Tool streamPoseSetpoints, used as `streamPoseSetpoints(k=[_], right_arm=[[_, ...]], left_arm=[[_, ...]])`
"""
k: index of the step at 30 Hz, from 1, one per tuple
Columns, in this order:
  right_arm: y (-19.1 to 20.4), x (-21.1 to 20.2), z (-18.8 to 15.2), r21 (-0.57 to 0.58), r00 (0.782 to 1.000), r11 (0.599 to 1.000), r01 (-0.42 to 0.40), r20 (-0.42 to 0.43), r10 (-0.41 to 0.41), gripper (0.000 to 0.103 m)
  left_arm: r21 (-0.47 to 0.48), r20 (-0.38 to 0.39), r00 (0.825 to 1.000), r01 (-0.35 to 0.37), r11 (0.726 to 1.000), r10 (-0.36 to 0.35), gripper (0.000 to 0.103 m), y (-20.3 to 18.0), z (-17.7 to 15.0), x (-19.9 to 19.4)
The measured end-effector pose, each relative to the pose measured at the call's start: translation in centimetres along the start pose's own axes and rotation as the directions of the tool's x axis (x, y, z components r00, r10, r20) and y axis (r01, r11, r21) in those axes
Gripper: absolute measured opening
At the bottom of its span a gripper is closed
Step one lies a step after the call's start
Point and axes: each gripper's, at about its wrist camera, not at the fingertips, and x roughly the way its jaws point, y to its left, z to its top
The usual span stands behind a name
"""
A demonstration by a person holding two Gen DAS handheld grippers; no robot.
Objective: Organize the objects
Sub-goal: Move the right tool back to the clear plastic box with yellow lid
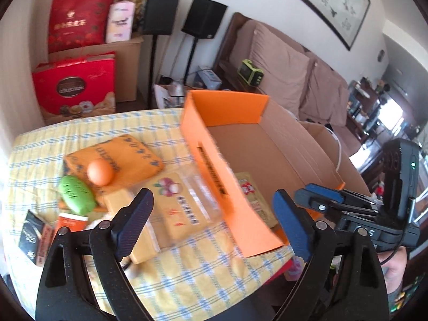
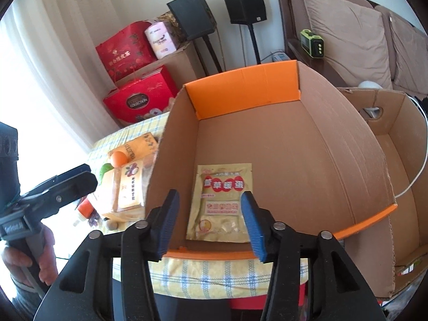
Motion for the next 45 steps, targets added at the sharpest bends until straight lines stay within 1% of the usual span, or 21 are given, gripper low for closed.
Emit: streamPoseSetpoints(k=[5, 10, 18, 23, 29, 32, 33, 35, 37, 38, 39, 41, 45], right_arm=[[2.0, 0.5, 0.5, -0.030, 1.000, 0.999, -0.030, -0.006, 0.029, 0.052], [4.1, 1.0, 0.9, -0.062, 0.998, 0.996, -0.062, -0.009, 0.061, 0.053], [7.7, 2.0, 0.7, -0.126, 0.994, 0.986, -0.108, -0.041, 0.104, 0.053], [9.8, 2.6, -0.1, -0.172, 0.990, 0.976, -0.135, -0.062, 0.126, 0.053], [12.0, 3.4, -1.7, -0.207, 0.984, 0.965, -0.162, -0.100, 0.144, 0.053], [12.7, 3.9, -2.4, -0.218, 0.982, 0.961, -0.171, -0.122, 0.147, 0.053], [12.9, 4.1, -2.6, -0.222, 0.981, 0.959, -0.174, -0.128, 0.148, 0.054], [13.2, 4.3, -2.9, -0.227, 0.979, 0.958, -0.178, -0.139, 0.149, 0.054], [13.1, 4.2, -3.1, -0.224, 0.978, 0.957, -0.185, -0.142, 0.156, 0.058], [13.0, 4.0, -3.2, -0.222, 0.977, 0.957, -0.186, -0.141, 0.158, 0.063], [12.9, 3.9, -3.2, -0.221, 0.978, 0.958, -0.185, -0.138, 0.157, 0.073], [12.6, 3.5, -3.1, -0.215, 0.978, 0.958, -0.188, -0.131, 0.162, 0.086], [12.2, 2.6, -2.7, -0.210, 0.979, 0.959, -0.190, -0.115, 0.169, 0.088]], left_arm=[[-0.075, 0.007, 0.999, -0.042, 0.996, 0.042, 0.091, 4.0, -0.2, -1.1], [-0.099, -0.014, 0.997, -0.081, 0.992, 0.080, 0.091, 6.6, -1.2, -1.3], [-0.137, -0.044, 0.996, -0.082, 0.987, 0.076, 0.091, 9.1, -3.0, -1.1], [-0.162, -0.042, 0.998, -0.053, 0.985, 0.047, 0.091, 10.1, -3.5, -1.3], [-0.158, -0.042, 0.998, -0.062, 0.985, 0.057, 0.091, 10.9, -2.6, -1.1], [-0.136, -0.056, 0.998, -0.046, 0.990, 0.039, 0.091, 11.0, -2.1, -0.5], [-0.116, -0.060, 0.998, -0.032, 0.993, 0.026, 0.092, 10.8, -2.0, -0.3], [-0.063, -0.073, 0.997, -0.008, 0.998, 0.003, 0.096, 10.5, -2.0, 0.3], [-0.007, -0.078, 0.997, 0.008, 1.000, -0.009, 0.098, 10.0, -2.3, 0.6], [0.028, -0.077, 0.997, 0.011, 1.000, -0.008, 0.100, 9.7, -2.5, 0.7], [0.057, -0.076, 0.997, 0.006, 0.998, -0.001, 0.101, 9.5, -2.6, 0.8], [0.113, -0.059, 0.998, -0.012, 0.994, 0.019, 0.101, 8.8, -3.0, 0.8], [0.191, -0.043, 0.998, -0.040, 0.981, 0.049, 0.102, 8.2, -3.0, 0.6]])
